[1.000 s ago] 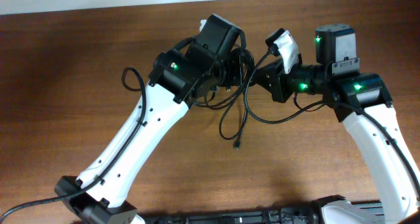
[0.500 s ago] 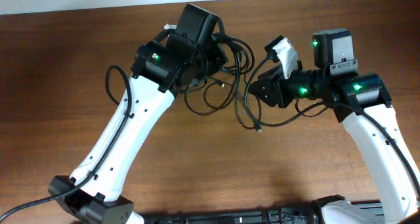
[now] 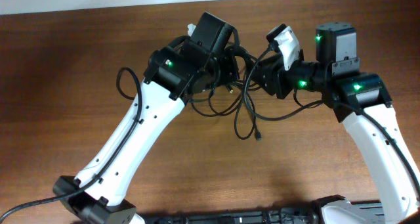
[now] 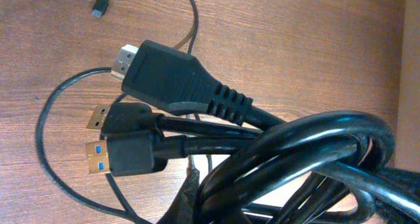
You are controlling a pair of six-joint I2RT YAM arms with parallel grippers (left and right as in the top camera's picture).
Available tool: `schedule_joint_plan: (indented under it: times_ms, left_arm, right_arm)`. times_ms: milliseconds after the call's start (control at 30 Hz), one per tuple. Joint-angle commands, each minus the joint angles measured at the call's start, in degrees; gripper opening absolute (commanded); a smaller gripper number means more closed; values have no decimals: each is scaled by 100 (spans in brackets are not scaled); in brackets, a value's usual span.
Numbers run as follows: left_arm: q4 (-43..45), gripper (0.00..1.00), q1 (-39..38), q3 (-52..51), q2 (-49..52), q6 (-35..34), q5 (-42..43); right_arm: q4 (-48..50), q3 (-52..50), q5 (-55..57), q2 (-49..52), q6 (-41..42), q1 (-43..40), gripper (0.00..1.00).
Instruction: Untangle cables
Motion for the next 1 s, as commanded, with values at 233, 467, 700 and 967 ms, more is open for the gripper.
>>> schedule_joint_plan:
  times_ms: [233,467,700,967]
  left_arm:
    - [48,0,2,94,-98,-367,-92]
    - [48,0,308,94,-98,-1635,-516]
    - [42,0,1073,94,-98,-1860,-339]
    - [-238,0,752,94,-98,-981,-149]
  right_arm:
    - [-420,39,-111,-39,15,15,4]
    - [-1051,39,-114,-39,15,15,4]
    - [-1016,39,-114,-39,22,15,4]
    - [-61,39,275,-39,20,15,86]
